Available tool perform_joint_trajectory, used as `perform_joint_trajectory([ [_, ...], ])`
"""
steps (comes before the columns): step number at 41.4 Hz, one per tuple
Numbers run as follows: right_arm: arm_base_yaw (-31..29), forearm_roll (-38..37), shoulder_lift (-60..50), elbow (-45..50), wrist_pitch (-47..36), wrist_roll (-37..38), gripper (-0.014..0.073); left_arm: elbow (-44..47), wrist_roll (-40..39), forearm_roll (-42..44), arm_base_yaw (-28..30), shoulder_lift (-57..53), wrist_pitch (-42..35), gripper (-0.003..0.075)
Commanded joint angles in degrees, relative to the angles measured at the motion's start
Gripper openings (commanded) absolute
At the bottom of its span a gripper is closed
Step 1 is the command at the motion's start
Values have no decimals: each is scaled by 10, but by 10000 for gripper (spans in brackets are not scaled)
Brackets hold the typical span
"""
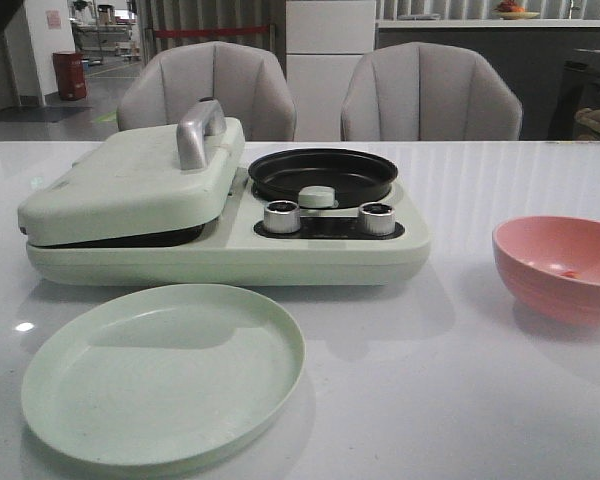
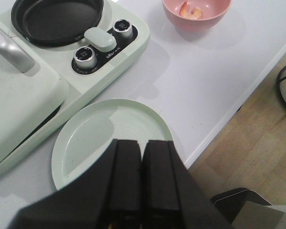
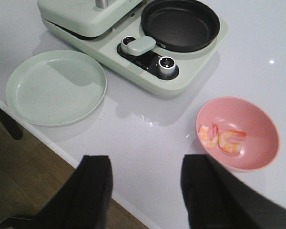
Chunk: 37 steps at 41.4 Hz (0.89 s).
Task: Make breakfast with bread and shrimp
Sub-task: 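Move the right gripper toward the pink bowl of shrimp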
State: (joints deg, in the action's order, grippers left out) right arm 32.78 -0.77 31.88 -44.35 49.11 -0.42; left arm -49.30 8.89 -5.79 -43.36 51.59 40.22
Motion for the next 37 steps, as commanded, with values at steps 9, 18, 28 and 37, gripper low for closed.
perform_joint_trajectory([
  [9, -5, -91, 29, -16, -7, 77, 444, -16, -7, -4, 1, -3, -40, 104],
  [18, -5, -110, 91, -19, 11, 95, 444, -16, -7, -4, 1, -3, -40, 104],
  [28, -75, -111, 199, -58, 25, 93, 444, -16, -7, -4, 1, -3, -40, 104],
  [37, -217, -75, 294, -97, 29, 48, 444, -16, -7, -4, 1, -3, -41, 104],
])
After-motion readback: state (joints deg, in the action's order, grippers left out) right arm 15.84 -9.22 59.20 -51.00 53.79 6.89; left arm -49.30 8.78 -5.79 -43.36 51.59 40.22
